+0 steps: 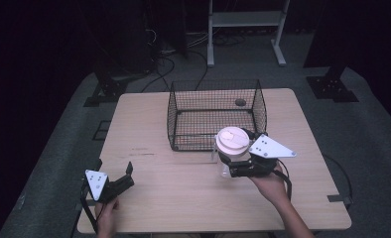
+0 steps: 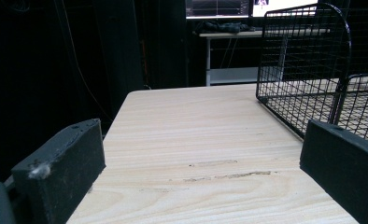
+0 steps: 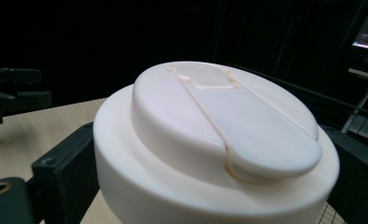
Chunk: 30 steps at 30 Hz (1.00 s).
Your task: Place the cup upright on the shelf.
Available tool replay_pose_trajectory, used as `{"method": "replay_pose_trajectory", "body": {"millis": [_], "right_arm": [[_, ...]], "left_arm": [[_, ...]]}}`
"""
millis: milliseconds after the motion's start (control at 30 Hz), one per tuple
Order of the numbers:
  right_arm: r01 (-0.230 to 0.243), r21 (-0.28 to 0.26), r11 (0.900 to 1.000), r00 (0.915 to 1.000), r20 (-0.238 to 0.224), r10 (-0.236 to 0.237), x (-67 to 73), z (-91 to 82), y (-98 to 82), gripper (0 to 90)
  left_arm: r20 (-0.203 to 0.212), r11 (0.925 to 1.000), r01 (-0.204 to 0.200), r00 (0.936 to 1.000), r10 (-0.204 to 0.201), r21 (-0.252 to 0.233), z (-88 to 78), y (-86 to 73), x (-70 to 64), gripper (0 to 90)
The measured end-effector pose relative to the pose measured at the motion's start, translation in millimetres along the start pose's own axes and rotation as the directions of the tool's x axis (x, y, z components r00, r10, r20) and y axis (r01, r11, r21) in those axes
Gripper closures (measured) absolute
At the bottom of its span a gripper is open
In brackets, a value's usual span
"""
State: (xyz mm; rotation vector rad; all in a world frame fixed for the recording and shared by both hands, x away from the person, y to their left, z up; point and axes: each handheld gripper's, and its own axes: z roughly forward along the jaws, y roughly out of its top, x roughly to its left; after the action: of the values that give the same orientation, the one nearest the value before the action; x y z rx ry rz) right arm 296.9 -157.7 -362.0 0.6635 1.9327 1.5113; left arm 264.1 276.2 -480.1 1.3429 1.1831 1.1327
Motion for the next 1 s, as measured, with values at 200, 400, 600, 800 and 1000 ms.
{"method": "replay_pose_trajectory", "body": {"millis": [200,400,600,800,1000], "right_arm": [[0.002,-0.018,1.0,1.0,0.005,-0.002,-6.9,1.4,18.2,4.2],[0.0,-0.037,0.999,0.9999,0.011,0.0,-13.0,2.6,34.5,4.3],[0.008,-0.025,1.0,0.9998,0.017,-0.008,-17.6,7.3,45.1,4.2],[0.02,-0.023,1.0,0.9995,0.025,-0.019,-21.9,11.9,55.1,4.2],[0.023,-0.022,1.0,0.9993,0.029,-0.022,-28.5,18.7,66.5,4.3]], "left_arm": [[0.0,1.0,0.002,1.0,-0.002,0.0,0.0,0.0,0.1,0.0],[-0.001,1.0,0.001,1.0,-0.001,0.0,0.0,0.0,0.1,0.0],[0.0,1.0,0.0,1.0,0.0,0.002,0.0,0.0,0.2,0.0],[0.0,1.0,-0.001,1.0,0.001,0.002,0.1,0.0,0.5,0.0],[0.0,1.0,0.004,1.0,-0.004,0.001,0.1,-0.1,0.3,0.0]]}}
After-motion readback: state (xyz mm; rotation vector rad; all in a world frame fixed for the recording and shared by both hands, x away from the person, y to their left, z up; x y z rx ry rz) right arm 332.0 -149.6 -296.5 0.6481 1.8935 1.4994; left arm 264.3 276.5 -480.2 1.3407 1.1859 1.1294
